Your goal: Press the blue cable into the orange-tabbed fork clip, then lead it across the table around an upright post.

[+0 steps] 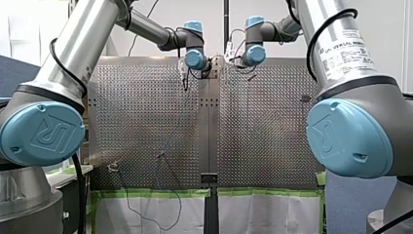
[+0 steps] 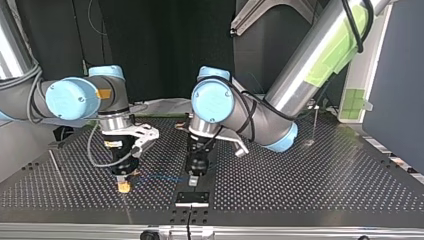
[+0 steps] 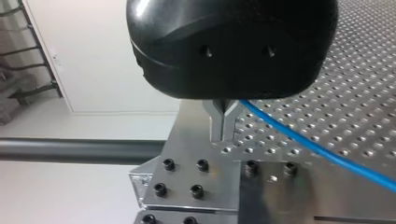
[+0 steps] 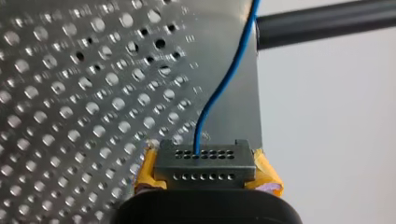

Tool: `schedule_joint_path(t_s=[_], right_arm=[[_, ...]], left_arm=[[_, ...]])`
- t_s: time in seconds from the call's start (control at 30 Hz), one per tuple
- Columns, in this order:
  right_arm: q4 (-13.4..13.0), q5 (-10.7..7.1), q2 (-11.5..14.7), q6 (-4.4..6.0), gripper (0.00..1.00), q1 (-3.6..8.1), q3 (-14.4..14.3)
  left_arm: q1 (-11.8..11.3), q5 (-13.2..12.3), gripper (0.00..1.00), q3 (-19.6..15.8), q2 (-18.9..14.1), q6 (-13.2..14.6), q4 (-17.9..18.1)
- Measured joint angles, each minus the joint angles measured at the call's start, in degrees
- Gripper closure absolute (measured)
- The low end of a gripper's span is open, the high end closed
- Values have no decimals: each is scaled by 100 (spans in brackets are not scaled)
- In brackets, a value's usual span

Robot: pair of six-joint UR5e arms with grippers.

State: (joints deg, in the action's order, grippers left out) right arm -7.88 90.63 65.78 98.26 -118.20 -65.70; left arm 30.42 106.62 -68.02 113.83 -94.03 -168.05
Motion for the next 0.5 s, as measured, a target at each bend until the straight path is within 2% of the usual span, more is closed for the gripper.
schedule_joint_path(t_s=[0.17, 0.5], right_arm=[[65, 7, 93, 18, 100, 74, 2], [215, 11, 115, 36, 100, 217, 1]], left_arm=[[7, -83, 100, 91, 1, -103, -10], [14, -281, 100, 276, 9, -399, -25]])
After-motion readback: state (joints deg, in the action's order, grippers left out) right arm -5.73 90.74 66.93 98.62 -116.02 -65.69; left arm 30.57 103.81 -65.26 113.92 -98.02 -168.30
